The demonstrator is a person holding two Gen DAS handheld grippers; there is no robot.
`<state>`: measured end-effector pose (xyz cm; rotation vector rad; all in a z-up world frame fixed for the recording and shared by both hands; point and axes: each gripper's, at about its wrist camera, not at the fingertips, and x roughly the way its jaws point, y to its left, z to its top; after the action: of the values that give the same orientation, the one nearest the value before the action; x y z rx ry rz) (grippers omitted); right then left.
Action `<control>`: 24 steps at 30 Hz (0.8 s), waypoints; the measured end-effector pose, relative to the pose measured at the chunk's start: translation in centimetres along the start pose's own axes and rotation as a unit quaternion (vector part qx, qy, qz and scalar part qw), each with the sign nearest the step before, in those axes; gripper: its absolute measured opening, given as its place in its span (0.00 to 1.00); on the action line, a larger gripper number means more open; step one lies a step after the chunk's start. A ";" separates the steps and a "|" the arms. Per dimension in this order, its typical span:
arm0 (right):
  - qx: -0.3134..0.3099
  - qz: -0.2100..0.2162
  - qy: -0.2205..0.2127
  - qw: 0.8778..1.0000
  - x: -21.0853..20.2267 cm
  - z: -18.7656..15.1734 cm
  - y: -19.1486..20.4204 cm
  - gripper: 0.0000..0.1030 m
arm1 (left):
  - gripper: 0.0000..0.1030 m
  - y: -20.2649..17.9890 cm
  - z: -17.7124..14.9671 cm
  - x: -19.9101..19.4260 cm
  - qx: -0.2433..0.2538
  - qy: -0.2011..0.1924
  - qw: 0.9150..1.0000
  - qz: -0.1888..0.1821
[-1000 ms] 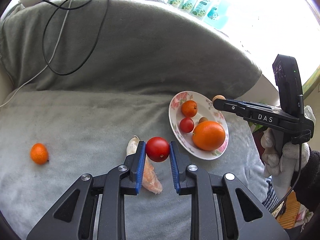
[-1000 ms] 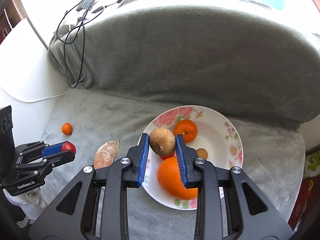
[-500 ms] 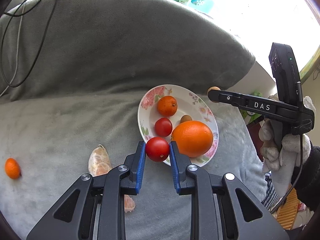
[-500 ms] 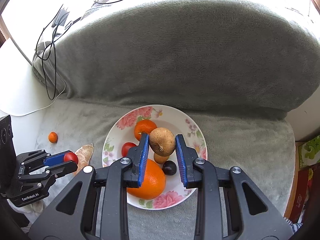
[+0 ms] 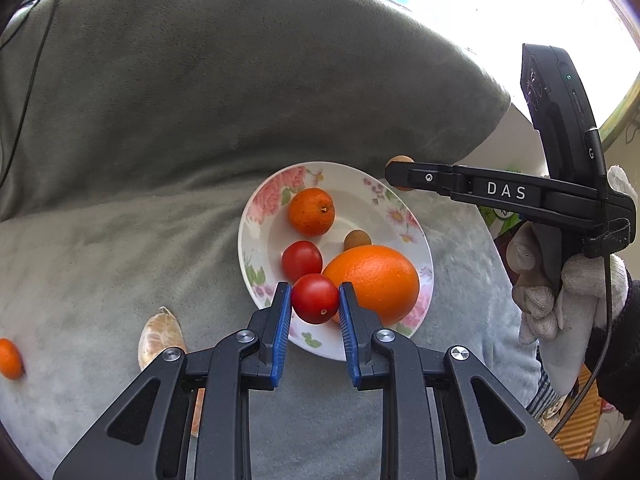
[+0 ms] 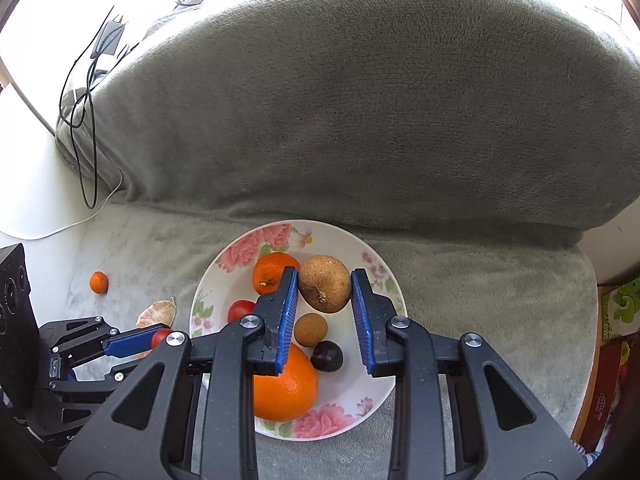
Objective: Organize fruits
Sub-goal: 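Carry both fruits into the floral bowl and open both tools, then withdraw both tools from the bowl toward the peeled pomelo segment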
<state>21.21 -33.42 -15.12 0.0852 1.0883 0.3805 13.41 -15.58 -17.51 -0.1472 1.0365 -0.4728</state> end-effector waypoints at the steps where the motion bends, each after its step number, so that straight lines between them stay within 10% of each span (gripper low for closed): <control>1: 0.001 0.001 0.001 1.000 0.1 0.1 0.0 0.27 | 0.21 0.0 0.0 0.0 0.000 0.000 1.000 0.000; 13: 0.008 0.002 0.005 1.000 0.3 0.2 -0.4 0.30 | 0.21 0.2 0.3 0.3 -0.005 0.001 1.000 -0.003; 17: 0.012 0.001 -0.006 1.000 -0.1 0.4 -0.4 0.62 | 0.22 0.2 0.4 0.3 -0.006 0.002 1.000 -0.001; 24: 0.008 -0.007 -0.010 1.000 -0.4 0.7 0.0 0.75 | 0.55 0.1 0.6 -0.1 -0.009 -0.005 1.000 0.000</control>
<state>21.70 -33.51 -14.50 0.0961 1.0722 0.3580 13.93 -15.52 -17.18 -0.1654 1.0319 -0.4629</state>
